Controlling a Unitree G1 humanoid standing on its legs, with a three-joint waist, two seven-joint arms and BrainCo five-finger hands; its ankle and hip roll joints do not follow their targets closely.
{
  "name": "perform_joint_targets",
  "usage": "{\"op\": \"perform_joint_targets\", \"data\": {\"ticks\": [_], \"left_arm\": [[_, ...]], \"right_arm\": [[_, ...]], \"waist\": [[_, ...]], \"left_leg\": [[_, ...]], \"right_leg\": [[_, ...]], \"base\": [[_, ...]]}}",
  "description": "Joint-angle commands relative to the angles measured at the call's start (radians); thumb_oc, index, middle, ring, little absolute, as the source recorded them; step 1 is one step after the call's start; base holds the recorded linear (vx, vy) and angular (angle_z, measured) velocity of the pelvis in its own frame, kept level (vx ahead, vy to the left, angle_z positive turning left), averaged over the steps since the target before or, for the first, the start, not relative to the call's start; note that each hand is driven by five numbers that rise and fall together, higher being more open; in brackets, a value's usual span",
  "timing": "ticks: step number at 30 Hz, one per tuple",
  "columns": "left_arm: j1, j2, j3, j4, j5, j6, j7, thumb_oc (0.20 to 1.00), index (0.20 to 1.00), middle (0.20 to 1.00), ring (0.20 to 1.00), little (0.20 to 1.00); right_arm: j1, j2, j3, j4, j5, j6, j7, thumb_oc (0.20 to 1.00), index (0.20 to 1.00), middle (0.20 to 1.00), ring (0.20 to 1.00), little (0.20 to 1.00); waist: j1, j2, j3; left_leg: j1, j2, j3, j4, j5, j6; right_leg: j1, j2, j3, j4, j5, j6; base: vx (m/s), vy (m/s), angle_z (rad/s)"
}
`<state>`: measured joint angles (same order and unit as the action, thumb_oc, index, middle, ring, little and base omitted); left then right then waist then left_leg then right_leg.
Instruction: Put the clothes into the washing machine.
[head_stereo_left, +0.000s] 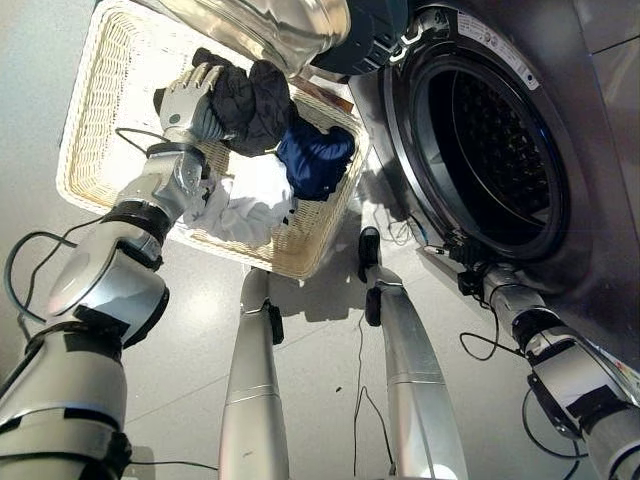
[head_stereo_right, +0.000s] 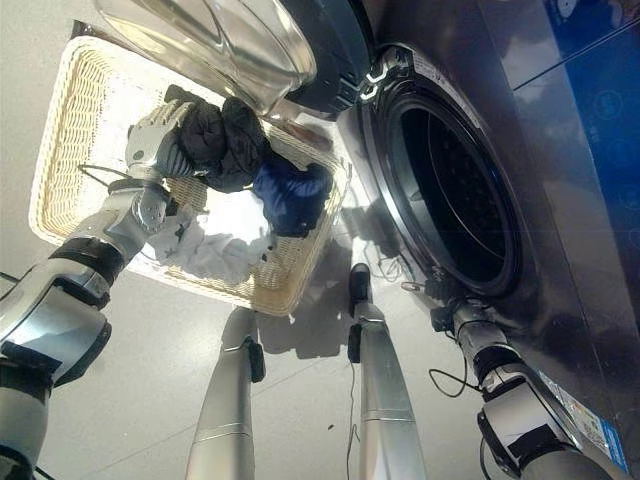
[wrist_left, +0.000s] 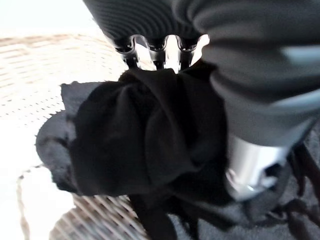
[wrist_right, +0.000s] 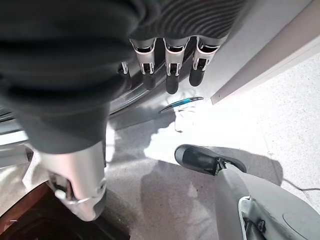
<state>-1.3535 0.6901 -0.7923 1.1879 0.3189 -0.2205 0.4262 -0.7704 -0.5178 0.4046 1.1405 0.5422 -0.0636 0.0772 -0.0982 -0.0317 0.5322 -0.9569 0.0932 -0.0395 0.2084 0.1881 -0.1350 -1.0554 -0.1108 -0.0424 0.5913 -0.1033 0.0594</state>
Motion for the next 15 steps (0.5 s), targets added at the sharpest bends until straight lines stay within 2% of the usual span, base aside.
{"op": "perform_joint_targets", "data": {"ticks": [1,8,15], "left_arm": [[-0.04,-0.029,-0.02,-0.028,-0.02,-0.034,-0.085,0.2,0.2,0.2,0.2,0.2],[-0.04,-0.04,-0.029,-0.018,-0.017,-0.039,-0.142,0.2,0.2,0.2,0.2,0.2],[-0.024,-0.055,-0.024,0.018,-0.031,-0.049,-0.14,0.2,0.2,0.2,0.2,0.2]], "right_arm": [[0.006,-0.026,0.019,-0.002,0.013,-0.022,0.001,1.0,1.0,1.0,1.0,1.0],[0.008,-0.026,0.023,-0.009,0.027,-0.046,0.008,1.0,1.0,1.0,1.0,1.0],[-0.008,-0.019,0.031,-0.026,0.04,-0.078,0.001,1.0,1.0,1.0,1.0,1.0]], "waist": [[0.001,-0.034,-0.012],[-0.005,-0.034,-0.012],[-0.007,-0.029,-0.012]], "left_leg": [[-0.019,-0.071,0.033,0.141,-0.13,0.038],[-0.016,-0.073,0.038,0.147,-0.132,0.037],[-0.013,-0.072,0.043,0.142,-0.128,0.036]], "right_leg": [[0.038,0.073,0.005,-0.237,0.207,0.056],[0.037,0.071,0.006,-0.237,0.21,0.057],[0.035,0.068,0.009,-0.238,0.211,0.056]], "base": [[0.0,0.0,0.0],[0.0,0.0,0.0],[0.0,0.0,0.0]]}}
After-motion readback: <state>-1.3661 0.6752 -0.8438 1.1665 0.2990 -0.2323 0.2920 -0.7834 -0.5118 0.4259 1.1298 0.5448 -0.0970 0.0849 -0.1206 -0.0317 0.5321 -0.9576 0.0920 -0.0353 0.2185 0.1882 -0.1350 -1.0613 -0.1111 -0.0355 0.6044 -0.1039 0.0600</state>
